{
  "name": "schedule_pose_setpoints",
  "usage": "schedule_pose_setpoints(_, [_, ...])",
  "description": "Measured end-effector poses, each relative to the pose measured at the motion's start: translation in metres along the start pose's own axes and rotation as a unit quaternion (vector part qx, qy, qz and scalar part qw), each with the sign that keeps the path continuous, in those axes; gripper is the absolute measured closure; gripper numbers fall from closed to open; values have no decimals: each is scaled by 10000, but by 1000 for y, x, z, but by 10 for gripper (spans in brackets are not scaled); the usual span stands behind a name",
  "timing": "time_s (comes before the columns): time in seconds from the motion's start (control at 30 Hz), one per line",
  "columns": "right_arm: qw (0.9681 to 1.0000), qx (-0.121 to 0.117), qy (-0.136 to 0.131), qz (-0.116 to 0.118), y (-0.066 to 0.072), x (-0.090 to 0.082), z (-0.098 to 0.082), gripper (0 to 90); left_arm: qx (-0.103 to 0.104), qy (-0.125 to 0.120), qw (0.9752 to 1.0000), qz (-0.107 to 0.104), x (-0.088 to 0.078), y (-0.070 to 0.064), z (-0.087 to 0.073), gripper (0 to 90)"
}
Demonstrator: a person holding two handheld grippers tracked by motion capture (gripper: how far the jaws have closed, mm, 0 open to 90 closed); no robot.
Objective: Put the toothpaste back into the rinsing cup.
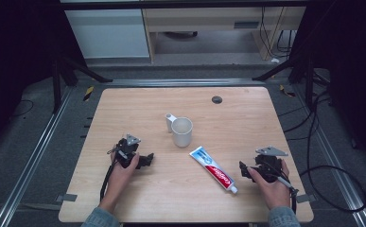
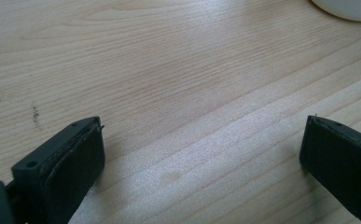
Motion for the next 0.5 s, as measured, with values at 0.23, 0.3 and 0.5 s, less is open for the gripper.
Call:
schedule_pose_setpoints(0.23, [9981,-554,261,94,18,-18,30,133,-7,-4,10000,4,0,0,0,0])
schedule_pose_setpoints(0.3, [9963,-750,388,141,26,-23,42,138,-3,-4,10000,8,0,0,0,0])
schedule_pose_setpoints(0.5, [9925,-987,642,331,40,-28,62,141,-7,-5,10000,6,0,0,0,0])
Point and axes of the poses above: each handheld gripper's, and its own axes: x roughly forward along the jaws, z roughly out of its top, y roughly to its left, the point moved 1 cm from there along x, roughly forward along the jaws, and after that the axes turned 3 degrees about -y, right-handed, at the moved point
